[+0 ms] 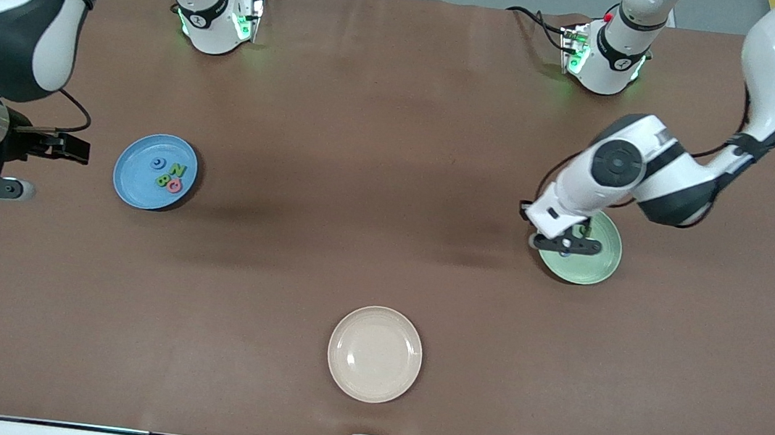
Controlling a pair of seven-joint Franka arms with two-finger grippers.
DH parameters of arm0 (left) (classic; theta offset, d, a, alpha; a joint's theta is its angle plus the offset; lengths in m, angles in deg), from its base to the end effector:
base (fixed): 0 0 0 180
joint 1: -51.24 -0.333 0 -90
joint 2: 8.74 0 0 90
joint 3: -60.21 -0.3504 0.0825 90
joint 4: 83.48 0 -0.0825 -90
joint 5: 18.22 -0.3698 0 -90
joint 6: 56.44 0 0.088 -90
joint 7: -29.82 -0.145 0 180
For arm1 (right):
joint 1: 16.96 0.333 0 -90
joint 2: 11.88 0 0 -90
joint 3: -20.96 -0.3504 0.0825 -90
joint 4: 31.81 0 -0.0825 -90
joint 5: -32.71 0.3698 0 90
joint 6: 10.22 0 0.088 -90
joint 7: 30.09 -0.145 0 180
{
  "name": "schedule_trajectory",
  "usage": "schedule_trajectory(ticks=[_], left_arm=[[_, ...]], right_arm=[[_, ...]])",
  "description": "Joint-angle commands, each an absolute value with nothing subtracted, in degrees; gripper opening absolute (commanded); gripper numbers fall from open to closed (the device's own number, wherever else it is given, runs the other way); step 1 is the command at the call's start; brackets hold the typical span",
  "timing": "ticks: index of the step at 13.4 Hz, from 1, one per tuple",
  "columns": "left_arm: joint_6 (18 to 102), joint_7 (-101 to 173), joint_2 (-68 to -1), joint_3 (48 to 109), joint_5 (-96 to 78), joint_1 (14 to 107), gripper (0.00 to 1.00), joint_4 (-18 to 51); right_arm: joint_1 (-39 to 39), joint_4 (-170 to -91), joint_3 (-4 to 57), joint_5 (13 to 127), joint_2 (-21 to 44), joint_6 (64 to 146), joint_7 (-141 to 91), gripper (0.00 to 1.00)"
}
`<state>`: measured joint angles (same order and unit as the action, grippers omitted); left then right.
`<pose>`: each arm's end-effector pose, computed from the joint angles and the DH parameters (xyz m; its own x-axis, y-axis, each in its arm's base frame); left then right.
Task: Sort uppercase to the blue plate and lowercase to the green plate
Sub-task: 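Drop the B on the blue plate while the left gripper lowers x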
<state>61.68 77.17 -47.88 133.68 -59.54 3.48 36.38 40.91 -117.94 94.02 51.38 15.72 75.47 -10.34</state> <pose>0.5248 -0.1659 0.2862 0.9941 -0.0147 -0.1074 -0.0164 -0.9998 -0.0142 0.5930 0.0134 0.5232 0.9802 0.0693 -0.1854 0.0846 -0.9935 0.0757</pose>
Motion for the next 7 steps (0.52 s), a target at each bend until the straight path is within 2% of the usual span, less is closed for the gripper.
schedule_trajectory(ticks=[1, 4, 7], left_arm=[[61.4, 73.3, -47.2, 133.4, -60.6, -0.9, 0.11, 37.4], [64.9, 70.1, -48.1, 127.9, -62.1, -0.9, 0.11, 37.3], [69.3, 70.1, -49.5, 123.5, -65.4, -0.1, 0.11, 37.2]], right_arm=[[37.8, -115.8, 92.9, 55.8, 15.2, 74.9, -10.7, 1.00], [32.7, -113.3, 90.6, 57.8, 15.5, 74.9, -10.7, 1.00], [32.2, -112.1, 90.5, 57.8, 15.4, 74.7, -10.4, 1.00]])
